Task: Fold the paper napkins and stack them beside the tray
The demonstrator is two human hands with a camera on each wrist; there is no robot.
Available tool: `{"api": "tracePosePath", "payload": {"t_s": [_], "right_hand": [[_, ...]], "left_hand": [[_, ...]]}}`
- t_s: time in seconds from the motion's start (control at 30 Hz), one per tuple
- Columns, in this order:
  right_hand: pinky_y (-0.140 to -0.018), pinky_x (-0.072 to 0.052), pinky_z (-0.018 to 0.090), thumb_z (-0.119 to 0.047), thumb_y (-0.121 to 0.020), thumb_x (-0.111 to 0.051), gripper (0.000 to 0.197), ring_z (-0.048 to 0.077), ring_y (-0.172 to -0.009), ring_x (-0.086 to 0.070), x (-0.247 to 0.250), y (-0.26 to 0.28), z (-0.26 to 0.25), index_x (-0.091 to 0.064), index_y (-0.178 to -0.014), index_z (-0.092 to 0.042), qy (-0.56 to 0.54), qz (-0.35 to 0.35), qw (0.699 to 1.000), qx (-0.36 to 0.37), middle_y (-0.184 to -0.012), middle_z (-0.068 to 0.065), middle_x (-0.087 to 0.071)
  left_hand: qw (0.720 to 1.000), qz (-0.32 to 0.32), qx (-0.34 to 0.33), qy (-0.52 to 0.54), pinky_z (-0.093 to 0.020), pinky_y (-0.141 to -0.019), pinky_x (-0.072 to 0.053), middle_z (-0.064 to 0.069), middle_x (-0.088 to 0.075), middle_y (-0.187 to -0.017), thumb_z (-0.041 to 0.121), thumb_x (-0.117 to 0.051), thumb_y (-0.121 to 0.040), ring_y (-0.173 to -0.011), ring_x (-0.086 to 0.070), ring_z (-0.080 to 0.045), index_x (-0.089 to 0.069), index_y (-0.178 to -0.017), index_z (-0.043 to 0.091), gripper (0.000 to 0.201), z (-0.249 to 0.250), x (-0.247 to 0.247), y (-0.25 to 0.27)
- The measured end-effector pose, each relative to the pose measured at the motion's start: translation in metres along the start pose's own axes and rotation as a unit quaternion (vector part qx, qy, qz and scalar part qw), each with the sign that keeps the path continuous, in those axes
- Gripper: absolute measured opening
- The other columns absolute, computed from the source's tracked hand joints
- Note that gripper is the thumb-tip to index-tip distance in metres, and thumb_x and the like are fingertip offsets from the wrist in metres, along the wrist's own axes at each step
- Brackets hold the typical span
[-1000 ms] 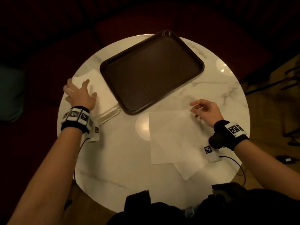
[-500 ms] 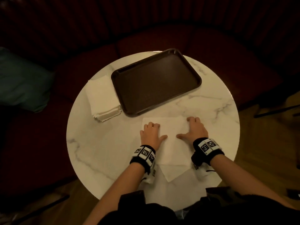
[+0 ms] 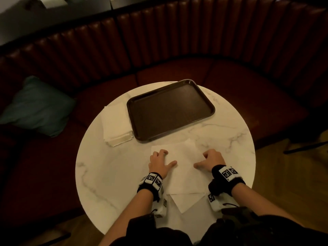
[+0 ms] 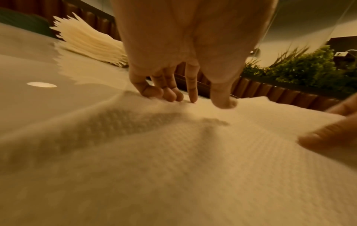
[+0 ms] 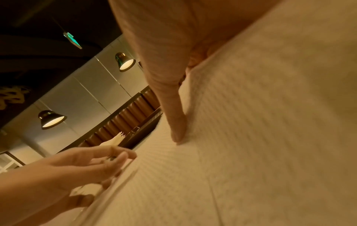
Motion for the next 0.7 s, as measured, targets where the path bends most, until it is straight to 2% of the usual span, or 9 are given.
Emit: {"api": "tracePosePath", "payload": {"t_s": [0.07, 0.13, 0.23, 0.33, 0.4, 0.47, 0.57, 0.7], "right_hand": [[-0.075, -0.048, 0.032, -0.037, -0.067, -0.085, 0.051, 0.027, -0.090, -0.061, 0.007, 0.000, 0.003, -0.061, -0.100, -0.007, -0.016, 0.013, 1.000, 0.002, -0.104, 0.011, -0.064], [-0.081, -0.051, 0.038, -0.029, -0.070, -0.085, 0.051, 0.034, -0.094, -0.064, 0.015, 0.000, 0.005, -0.066, -0.103, 0.004, -0.052, 0.036, 0.998, 0.010, -0.106, 0.021, -0.066], [-0.081, -0.052, 0.035, -0.029, -0.076, -0.081, 0.034, 0.026, -0.085, -0.063, 0.020, -0.003, 0.008, -0.072, -0.094, -0.001, -0.085, 0.046, 0.995, 0.029, -0.097, 0.016, -0.071], [-0.079, -0.051, 0.032, -0.029, -0.079, -0.078, 0.030, 0.025, -0.085, -0.064, 0.027, -0.005, 0.014, -0.074, -0.092, -0.002, -0.100, 0.061, 0.992, 0.033, -0.093, 0.013, -0.071], [-0.082, -0.050, 0.031, -0.028, -0.079, -0.078, 0.032, 0.025, -0.088, -0.063, 0.033, -0.005, 0.016, -0.073, -0.095, -0.001, -0.107, 0.064, 0.992, 0.029, -0.095, 0.014, -0.070], [-0.088, -0.049, 0.032, -0.029, -0.080, -0.077, 0.036, 0.030, -0.098, -0.064, 0.046, -0.005, 0.018, -0.072, -0.103, -0.001, -0.106, 0.074, 0.991, 0.022, -0.102, 0.015, -0.070], [-0.097, -0.045, 0.035, -0.031, -0.085, -0.071, 0.044, 0.032, -0.111, -0.060, 0.084, -0.004, 0.015, -0.065, -0.117, -0.002, -0.131, 0.137, 0.982, 0.027, -0.119, 0.017, -0.066], [-0.091, -0.041, 0.031, -0.032, -0.090, -0.066, 0.047, 0.021, -0.101, -0.055, 0.139, 0.019, -0.017, -0.059, -0.128, -0.005, -0.167, 0.203, 0.957, 0.121, -0.125, 0.014, -0.062]], "left_hand": [[0.999, 0.009, 0.003, 0.039, -0.037, -0.101, -0.040, -0.008, -0.044, -0.122, 0.044, -0.065, -0.087, -0.116, -0.046, -0.028, -0.052, -0.127, 0.020, 0.049, -0.005, 0.005, -0.003], [0.998, 0.013, 0.006, 0.065, -0.037, -0.102, -0.042, -0.009, -0.042, -0.123, 0.037, -0.064, -0.090, -0.114, -0.051, -0.030, -0.052, -0.130, 0.017, 0.046, -0.011, 0.009, -0.004], [0.998, 0.005, 0.001, 0.061, -0.037, -0.099, -0.045, -0.009, -0.042, -0.121, 0.027, -0.064, -0.091, -0.109, -0.054, -0.028, -0.053, -0.132, 0.016, 0.044, -0.017, 0.012, -0.003], [0.999, 0.005, -0.008, 0.048, -0.035, -0.098, -0.046, -0.009, -0.042, -0.120, 0.021, -0.070, -0.087, -0.104, -0.053, -0.024, -0.052, -0.133, 0.018, 0.050, -0.021, 0.014, 0.000], [0.999, 0.012, -0.013, 0.051, -0.034, -0.096, -0.046, -0.008, -0.043, -0.117, 0.019, -0.071, -0.085, -0.097, -0.051, -0.021, -0.052, -0.133, 0.019, 0.051, -0.023, 0.015, 0.004], [0.998, 0.016, -0.013, 0.057, -0.033, -0.096, -0.046, -0.007, -0.042, -0.116, 0.019, -0.072, -0.085, -0.093, -0.049, -0.018, -0.052, -0.132, 0.019, 0.051, -0.025, 0.016, 0.005], [0.998, 0.020, -0.007, 0.059, -0.033, -0.096, -0.046, -0.007, -0.042, -0.116, 0.018, -0.071, -0.086, -0.092, -0.048, -0.018, -0.053, -0.131, 0.018, 0.049, -0.030, 0.018, 0.008], [0.998, 0.030, 0.001, 0.062, -0.036, -0.099, -0.046, -0.008, -0.042, -0.118, 0.020, -0.071, -0.086, -0.101, -0.053, -0.022, -0.054, -0.129, 0.016, 0.047, -0.038, 0.024, 0.011]]}}
Point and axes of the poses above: each hand's wrist, its own y-axis away from the middle knuckle, its own x-axis out of the back of the hand, z = x × y, the point moved 8 cm from there along -y, towards the middle knuckle
